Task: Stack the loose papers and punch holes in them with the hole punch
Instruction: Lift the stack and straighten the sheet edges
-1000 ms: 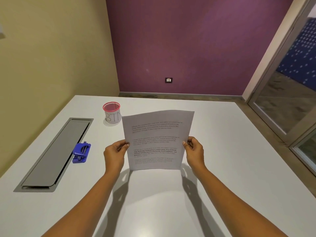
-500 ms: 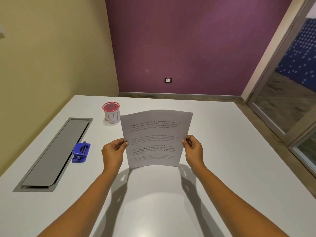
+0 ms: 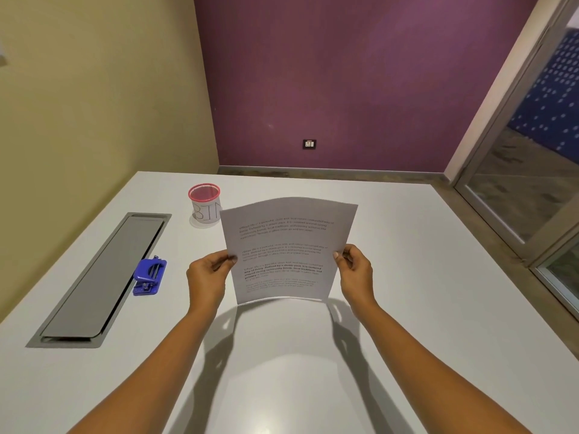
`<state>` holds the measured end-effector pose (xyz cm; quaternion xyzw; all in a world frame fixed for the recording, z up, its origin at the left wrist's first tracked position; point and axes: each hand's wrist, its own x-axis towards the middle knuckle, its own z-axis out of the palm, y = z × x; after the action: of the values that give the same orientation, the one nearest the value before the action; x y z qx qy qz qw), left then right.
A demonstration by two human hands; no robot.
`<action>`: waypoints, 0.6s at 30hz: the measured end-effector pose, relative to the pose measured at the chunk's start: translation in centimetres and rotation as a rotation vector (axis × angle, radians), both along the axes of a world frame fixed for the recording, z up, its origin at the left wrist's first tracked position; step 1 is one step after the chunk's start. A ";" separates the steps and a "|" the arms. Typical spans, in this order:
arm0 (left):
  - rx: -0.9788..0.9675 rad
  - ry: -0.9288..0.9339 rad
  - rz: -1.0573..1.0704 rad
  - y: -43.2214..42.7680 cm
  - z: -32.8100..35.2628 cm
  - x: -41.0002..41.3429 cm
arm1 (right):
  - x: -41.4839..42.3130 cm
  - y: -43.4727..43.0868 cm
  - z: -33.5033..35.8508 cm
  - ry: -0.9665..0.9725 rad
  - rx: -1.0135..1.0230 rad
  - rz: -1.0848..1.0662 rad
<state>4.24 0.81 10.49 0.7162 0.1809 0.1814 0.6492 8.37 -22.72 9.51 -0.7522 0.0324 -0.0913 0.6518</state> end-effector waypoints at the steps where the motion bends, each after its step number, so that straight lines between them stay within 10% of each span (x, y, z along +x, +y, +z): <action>1: -0.001 -0.006 0.000 0.0 0.1 0.1 | 0.0 0.0 0.1 -0.009 0.001 -0.005; 18: 0.012 -0.019 -0.042 -0.3 0.2 -0.2 | -0.2 -0.2 0.5 -0.026 -0.023 -0.012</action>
<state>4.07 0.56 10.71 0.7220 0.1588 0.1756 0.6501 8.17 -22.89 10.03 -0.7582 0.0276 -0.1054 0.6429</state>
